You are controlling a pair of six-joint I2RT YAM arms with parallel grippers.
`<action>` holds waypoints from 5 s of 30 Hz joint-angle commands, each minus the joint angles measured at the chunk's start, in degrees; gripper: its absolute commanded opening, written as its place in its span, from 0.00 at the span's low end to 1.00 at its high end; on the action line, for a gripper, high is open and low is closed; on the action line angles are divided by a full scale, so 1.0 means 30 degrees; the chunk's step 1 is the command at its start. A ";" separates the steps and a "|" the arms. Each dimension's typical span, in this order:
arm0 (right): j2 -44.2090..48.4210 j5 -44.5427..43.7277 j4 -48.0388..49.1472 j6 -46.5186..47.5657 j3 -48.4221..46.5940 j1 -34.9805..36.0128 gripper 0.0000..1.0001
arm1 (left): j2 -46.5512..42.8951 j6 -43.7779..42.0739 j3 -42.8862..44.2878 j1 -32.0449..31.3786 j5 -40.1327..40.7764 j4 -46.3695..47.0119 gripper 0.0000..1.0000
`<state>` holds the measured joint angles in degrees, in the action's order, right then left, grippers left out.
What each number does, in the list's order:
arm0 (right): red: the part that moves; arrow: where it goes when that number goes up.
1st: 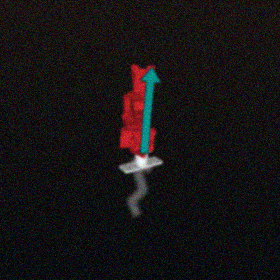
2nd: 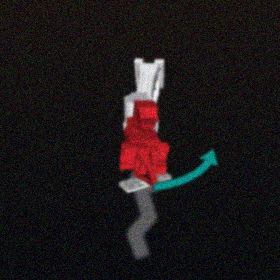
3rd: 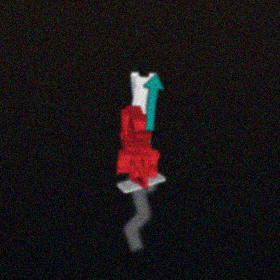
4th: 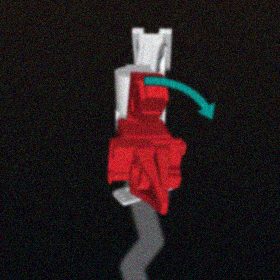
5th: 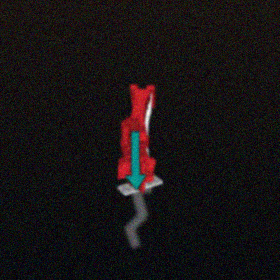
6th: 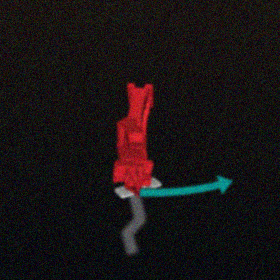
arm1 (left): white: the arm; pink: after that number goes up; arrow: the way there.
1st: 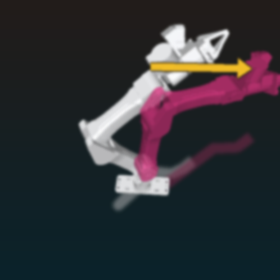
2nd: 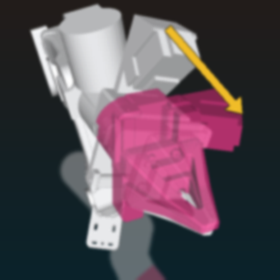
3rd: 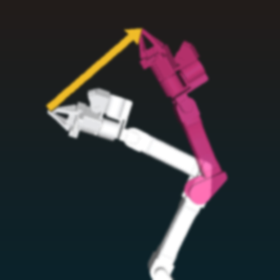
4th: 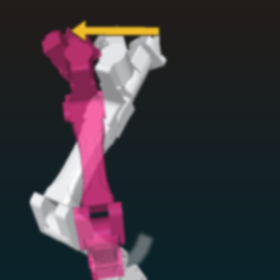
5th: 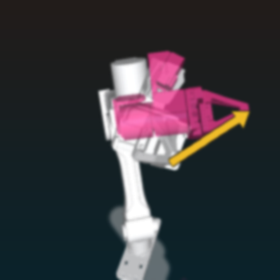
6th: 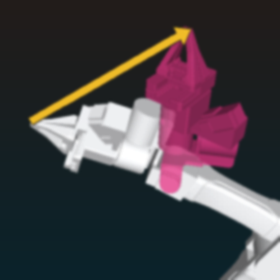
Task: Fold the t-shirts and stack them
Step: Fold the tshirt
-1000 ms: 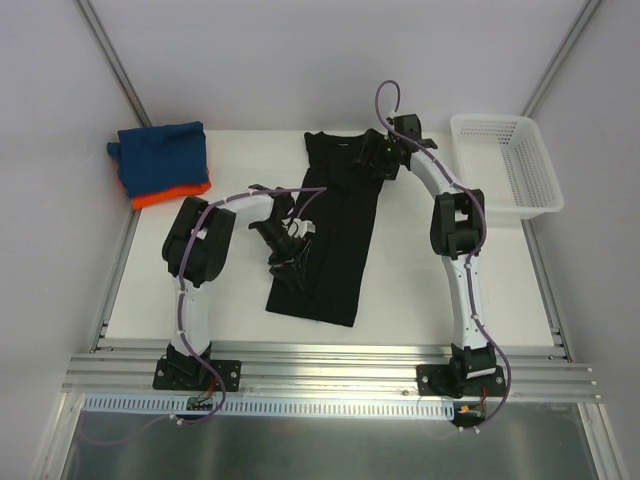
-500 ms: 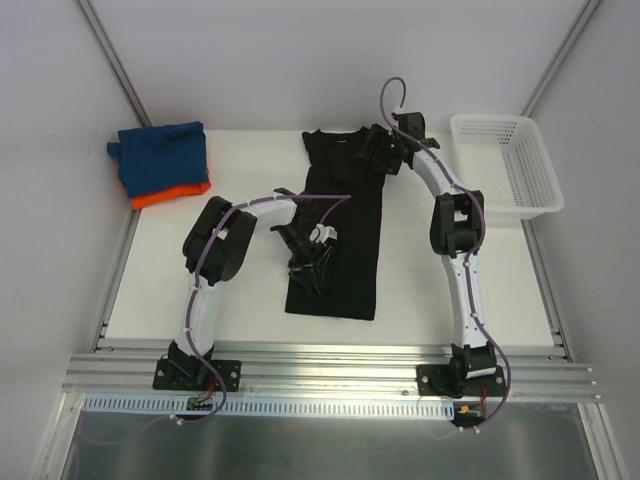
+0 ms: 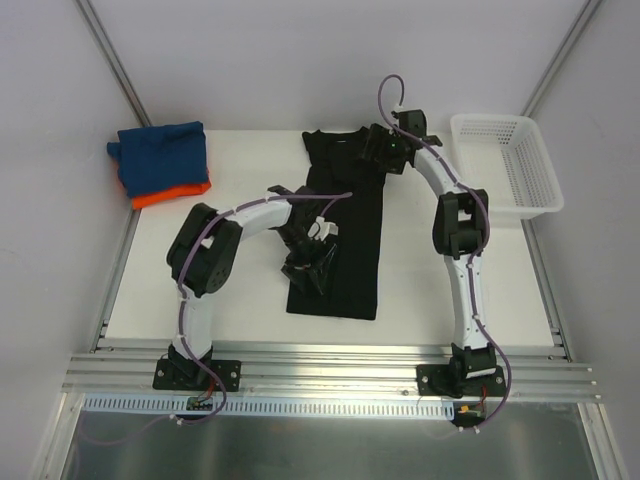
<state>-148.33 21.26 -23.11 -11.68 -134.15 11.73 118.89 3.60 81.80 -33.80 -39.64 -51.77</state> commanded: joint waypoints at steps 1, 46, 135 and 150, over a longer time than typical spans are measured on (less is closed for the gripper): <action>0.4985 -0.1224 -0.0527 0.1518 0.1113 0.0075 1.00 | -0.3119 -0.0582 0.0563 -0.0100 0.1925 -0.0380 0.70; 2.0471 -0.3980 -0.4161 -0.5743 2.7198 0.5964 0.78 | -0.6319 0.4045 -0.6466 0.4353 0.2138 0.6064 0.53; 1.9533 -0.2105 -0.3721 -0.6477 2.8280 0.9070 0.50 | -0.6379 0.6975 -1.0655 0.3973 -0.1495 0.8819 0.31; 1.8595 -0.2251 -0.3604 -0.6418 2.7431 0.9011 0.56 | -0.7607 0.7005 -1.1269 0.4616 -0.0470 0.8467 0.43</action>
<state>-92.31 14.55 -33.30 -31.00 -50.17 38.63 99.77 23.79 49.23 -20.88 -42.13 -25.19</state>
